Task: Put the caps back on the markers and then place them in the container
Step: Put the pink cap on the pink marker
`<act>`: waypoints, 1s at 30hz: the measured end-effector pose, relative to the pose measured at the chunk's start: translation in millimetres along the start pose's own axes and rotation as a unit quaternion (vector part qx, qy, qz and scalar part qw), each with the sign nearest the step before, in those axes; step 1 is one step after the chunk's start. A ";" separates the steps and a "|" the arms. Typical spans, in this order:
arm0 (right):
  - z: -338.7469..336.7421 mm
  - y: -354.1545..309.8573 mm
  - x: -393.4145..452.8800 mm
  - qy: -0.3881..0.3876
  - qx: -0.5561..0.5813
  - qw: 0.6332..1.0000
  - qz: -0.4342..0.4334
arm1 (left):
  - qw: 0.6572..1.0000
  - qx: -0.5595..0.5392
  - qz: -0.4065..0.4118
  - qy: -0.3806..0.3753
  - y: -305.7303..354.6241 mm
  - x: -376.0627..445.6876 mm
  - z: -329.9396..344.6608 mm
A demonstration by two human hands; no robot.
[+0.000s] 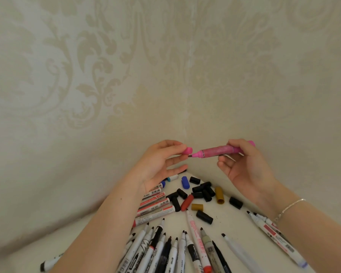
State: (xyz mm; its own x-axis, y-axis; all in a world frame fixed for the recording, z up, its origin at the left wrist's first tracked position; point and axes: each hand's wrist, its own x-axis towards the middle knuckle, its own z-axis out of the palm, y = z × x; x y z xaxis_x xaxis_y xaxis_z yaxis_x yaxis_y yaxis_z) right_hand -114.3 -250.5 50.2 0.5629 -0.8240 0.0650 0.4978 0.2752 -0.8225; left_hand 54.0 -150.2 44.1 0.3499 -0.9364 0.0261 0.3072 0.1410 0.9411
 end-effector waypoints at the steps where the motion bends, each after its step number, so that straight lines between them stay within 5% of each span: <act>1: -0.1 -0.2 0.3 0.002 0.003 1.000 -0.004 | 1.000 0.002 0.000 0.003 0.6 -0.5 0.0; 13: -0.5 0.6 1.2 0.025 0.019 0.999 -0.031 | 0.995 0.088 0.004 0.047 5.2 -4.6 -4.1; 16: 1.4 -0.5 0.4 0.027 0.026 0.999 -0.035 | 0.909 0.367 0.122 0.156 5.0 -2.8 -4.7; 19: 3.0 -0.3 -0.4 0.023 0.030 0.999 -0.036 | 0.855 0.473 0.163 0.134 5.0 -5.4 -1.0; 30: 1.5 3.0 -1.2 0.019 -0.009 0.999 -0.025 | 0.814 0.549 0.173 0.070 6.7 -9.6 3.6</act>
State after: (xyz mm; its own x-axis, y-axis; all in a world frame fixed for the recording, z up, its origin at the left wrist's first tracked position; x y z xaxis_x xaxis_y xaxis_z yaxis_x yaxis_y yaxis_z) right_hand -112.6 -247.9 48.5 0.5113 -0.8552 0.0853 0.5133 0.2243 -0.8284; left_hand 49.5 -141.5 51.4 0.3689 -0.8445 0.3884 -0.7820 -0.0561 0.6207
